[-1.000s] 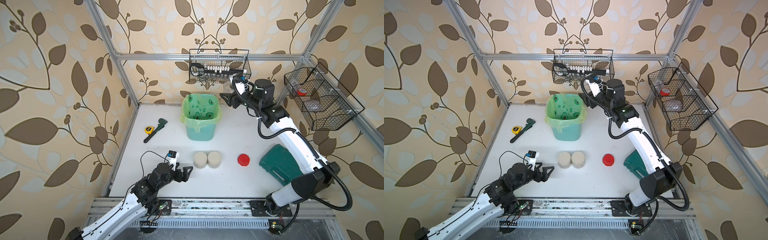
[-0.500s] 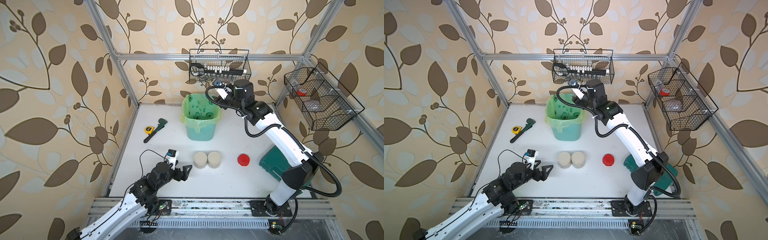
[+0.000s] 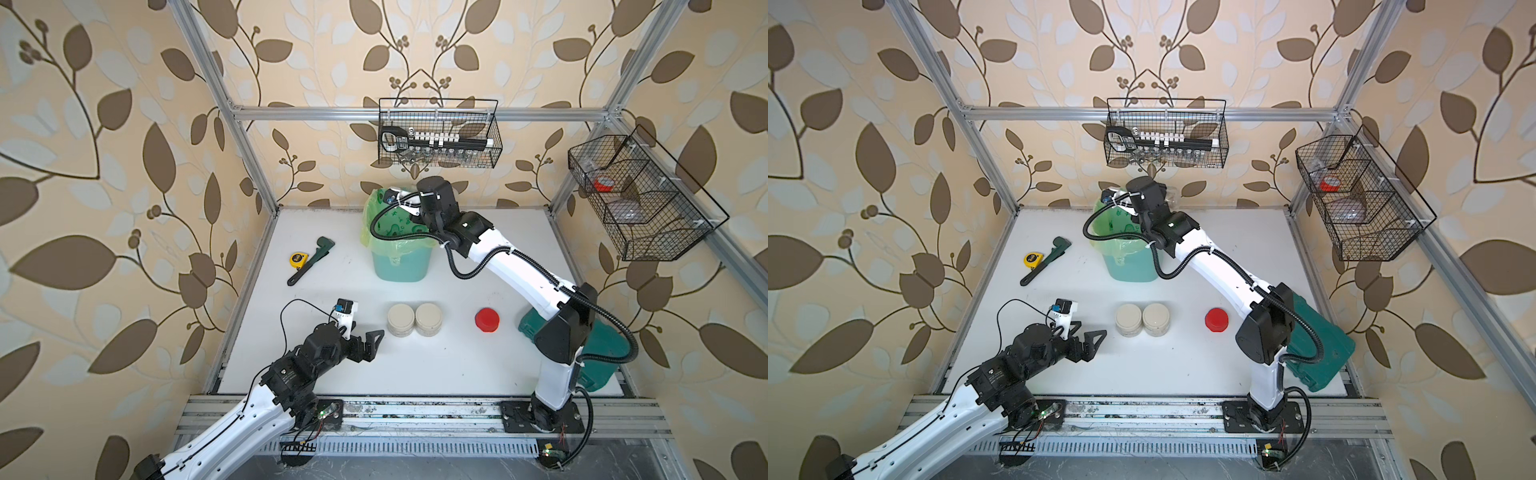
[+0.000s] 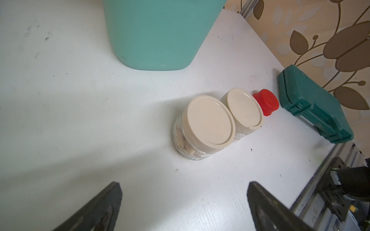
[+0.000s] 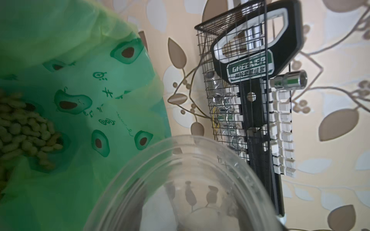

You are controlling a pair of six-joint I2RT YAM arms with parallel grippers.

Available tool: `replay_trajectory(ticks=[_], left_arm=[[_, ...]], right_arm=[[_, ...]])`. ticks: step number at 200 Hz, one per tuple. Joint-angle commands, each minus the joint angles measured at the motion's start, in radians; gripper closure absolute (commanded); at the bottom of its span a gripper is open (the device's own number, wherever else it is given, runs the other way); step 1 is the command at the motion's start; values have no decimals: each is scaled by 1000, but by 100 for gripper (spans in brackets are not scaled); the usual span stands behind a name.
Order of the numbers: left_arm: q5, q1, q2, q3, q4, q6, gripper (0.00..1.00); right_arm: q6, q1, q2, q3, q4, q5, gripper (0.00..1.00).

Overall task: Empty moldy peanuts from jars
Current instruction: Pour the moldy peanuts from the jar into the trash bin.

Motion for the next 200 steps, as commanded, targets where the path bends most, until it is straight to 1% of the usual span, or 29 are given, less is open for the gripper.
replay_trajectory(ticks=[1, 58, 106, 149, 200], left_arm=[[-15, -2, -3, 17, 24, 17, 1], [-9, -2, -1, 16, 27, 19, 1], [-9, -2, 2, 16, 28, 19, 1], [-6, -3, 2, 16, 28, 20, 1], [-5, -3, -1, 16, 27, 20, 1]], right_arm=[[-180, 20, 0, -24, 116, 113, 100], [-348, 22, 22, -49, 185, 159, 100], [-513, 22, 21, -116, 243, 203, 100], [-609, 26, 19, -124, 255, 216, 100], [-715, 30, 21, -151, 345, 226, 100]])
